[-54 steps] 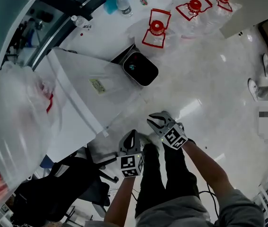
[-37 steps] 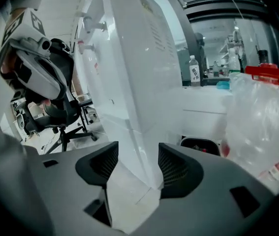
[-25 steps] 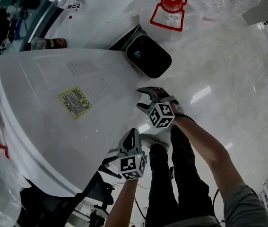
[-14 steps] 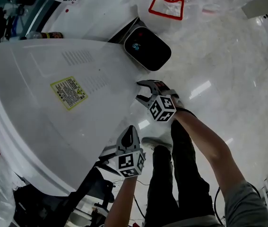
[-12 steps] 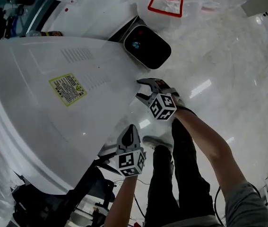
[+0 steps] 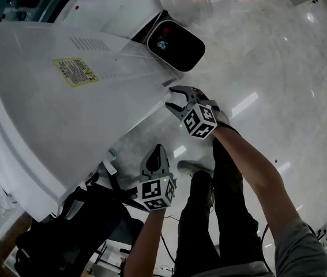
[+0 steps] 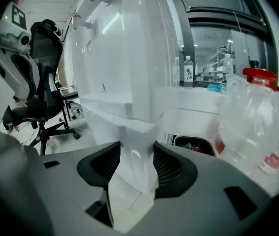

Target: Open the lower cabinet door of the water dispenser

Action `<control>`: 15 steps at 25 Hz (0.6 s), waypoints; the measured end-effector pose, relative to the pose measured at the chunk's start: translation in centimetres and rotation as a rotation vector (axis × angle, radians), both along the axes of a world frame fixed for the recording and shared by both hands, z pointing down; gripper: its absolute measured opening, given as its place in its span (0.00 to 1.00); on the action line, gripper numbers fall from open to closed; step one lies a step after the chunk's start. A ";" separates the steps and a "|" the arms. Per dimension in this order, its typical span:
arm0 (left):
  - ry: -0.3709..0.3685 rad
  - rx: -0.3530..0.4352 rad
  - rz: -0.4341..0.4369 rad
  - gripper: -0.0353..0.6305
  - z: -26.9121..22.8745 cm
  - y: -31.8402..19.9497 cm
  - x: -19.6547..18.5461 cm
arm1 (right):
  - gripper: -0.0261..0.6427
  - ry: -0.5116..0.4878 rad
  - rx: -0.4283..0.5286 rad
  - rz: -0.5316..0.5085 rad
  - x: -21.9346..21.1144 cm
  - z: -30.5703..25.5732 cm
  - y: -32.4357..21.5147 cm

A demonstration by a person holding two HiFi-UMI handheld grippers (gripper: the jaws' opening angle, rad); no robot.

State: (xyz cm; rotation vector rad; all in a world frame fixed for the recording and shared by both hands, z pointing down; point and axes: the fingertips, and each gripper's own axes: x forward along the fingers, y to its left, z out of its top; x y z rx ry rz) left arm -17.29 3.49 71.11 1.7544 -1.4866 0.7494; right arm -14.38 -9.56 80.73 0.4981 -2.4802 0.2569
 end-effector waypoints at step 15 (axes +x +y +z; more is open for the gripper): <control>0.007 0.012 -0.011 0.07 0.1 4.8 -3.1 | 0.36 0.002 -0.006 0.193 1.9 0.1 5.1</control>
